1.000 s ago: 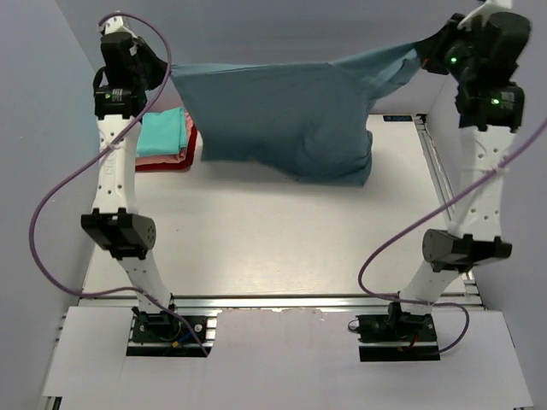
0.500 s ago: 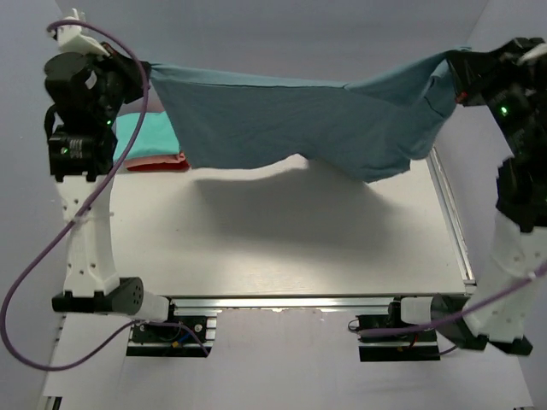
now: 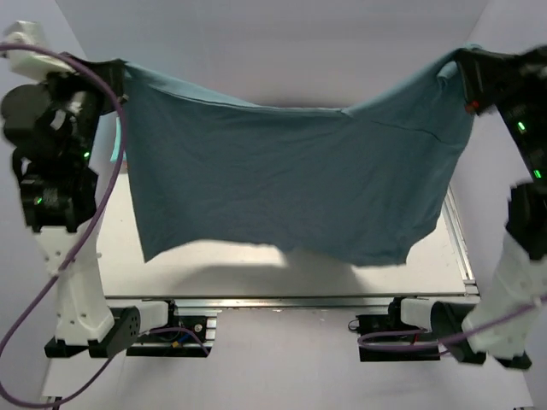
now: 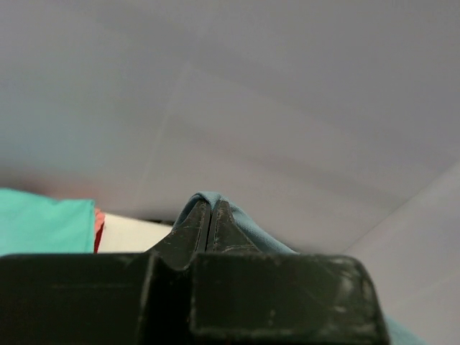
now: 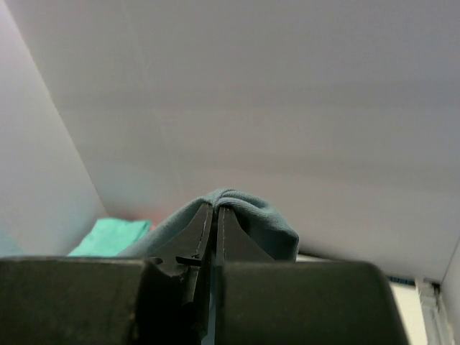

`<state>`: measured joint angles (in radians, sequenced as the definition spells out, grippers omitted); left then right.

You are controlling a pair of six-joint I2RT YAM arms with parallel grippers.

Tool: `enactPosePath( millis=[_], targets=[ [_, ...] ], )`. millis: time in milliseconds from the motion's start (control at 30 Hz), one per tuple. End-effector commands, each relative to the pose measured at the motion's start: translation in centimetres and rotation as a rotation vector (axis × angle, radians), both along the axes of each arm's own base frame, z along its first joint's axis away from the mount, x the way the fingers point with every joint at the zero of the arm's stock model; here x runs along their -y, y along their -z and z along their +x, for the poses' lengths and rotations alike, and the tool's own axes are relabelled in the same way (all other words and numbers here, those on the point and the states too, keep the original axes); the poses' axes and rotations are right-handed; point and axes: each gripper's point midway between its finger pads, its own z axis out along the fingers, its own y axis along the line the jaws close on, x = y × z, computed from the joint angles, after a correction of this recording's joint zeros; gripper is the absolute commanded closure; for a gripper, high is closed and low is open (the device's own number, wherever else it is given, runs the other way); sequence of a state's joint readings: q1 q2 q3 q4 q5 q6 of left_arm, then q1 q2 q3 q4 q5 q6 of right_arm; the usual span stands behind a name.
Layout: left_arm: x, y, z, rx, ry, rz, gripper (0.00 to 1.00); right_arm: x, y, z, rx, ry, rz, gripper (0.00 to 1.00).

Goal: Fold and stack the t-shirts
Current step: Flatten out the tshirt

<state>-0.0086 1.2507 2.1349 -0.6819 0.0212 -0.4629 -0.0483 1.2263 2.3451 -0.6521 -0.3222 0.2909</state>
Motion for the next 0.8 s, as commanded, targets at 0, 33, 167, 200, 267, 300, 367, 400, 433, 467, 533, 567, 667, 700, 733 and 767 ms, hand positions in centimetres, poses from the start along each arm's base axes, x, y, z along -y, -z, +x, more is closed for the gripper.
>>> enactPosePath(
  millis=[0,33,167,200,267,300,367,400,433,467,533,567,667,700,733,767],
  targets=[
    [-0.6,6.4,7.1,-0.152,-0.03,-0.016,1.0,0.6,5.0,8.8,-0.194,0.007,0.004,1.0],
    [-0.5,7.3,8.2,-0.17,-0.027,-0.015,1.0,0.7,5.5,9.8,-0.212,0.008,0.003,1.0],
    [0.3,13.1,13.9,-0.274,0.02,-0.018,1.0,0.4,10.9,17.3,-0.379,-0.014,0.0,1.0],
    [0.4,14.3,14.9,-0.291,0.025,-0.02,1.0,0.3,11.9,18.5,-0.396,-0.01,-0.011,1.0],
    [0.4,17.8,17.6,-0.353,0.024,-0.015,1.0,0.0,14.8,21.7,-0.454,-0.004,-0.014,1.0],
    [0.7,18.7,18.4,-0.368,0.028,-0.008,1.0,-0.1,15.7,22.7,-0.469,-0.005,-0.017,1.0],
    [1.2,20.7,20.9,-0.402,0.038,0.0,1.0,-0.2,17.6,25.8,-0.511,-0.003,-0.024,1.0],
    [1.7,21.2,21.7,-0.414,0.047,0.013,1.0,-0.2,17.8,26.7,-0.514,-0.004,-0.028,1.0],
    [1.9,21.7,22.4,-0.433,0.048,0.021,1.0,-1.1,17.7,28.2,-0.5,-0.016,-0.036,1.0],
    [2.1,20.6,23.9,-0.41,0.045,0.024,1.0,-1.8,17.6,28.6,-0.496,-0.024,-0.037,1.0],
    [2.9,18.8,24.5,-0.39,0.053,0.036,1.0,-2.0,15.0,27.9,-0.424,-0.028,-0.02,1.0],
    [3.1,17.1,24.7,-0.364,0.055,0.037,1.0,-2.0,13.3,27.5,-0.36,-0.028,-0.014,1.0],
    [3.7,8.9,23.2,-0.197,0.08,0.023,1.0,-1.3,6.1,22.0,-0.17,-0.006,-0.004,1.0],
    [3.5,6.9,21.1,-0.158,0.078,0.015,1.0,-0.9,4.1,20.5,-0.114,-0.006,0.006,1.0],
    [3.3,5.4,20.1,-0.104,0.075,0.01,1.0,-0.7,1.6,17.3,-0.045,-0.013,0.011,1.0],
    [3.0,4.8,18.0,-0.084,0.064,0.009,1.0,0.5,0.8,16.0,-0.019,0.014,0.022,1.0]
  ],
)
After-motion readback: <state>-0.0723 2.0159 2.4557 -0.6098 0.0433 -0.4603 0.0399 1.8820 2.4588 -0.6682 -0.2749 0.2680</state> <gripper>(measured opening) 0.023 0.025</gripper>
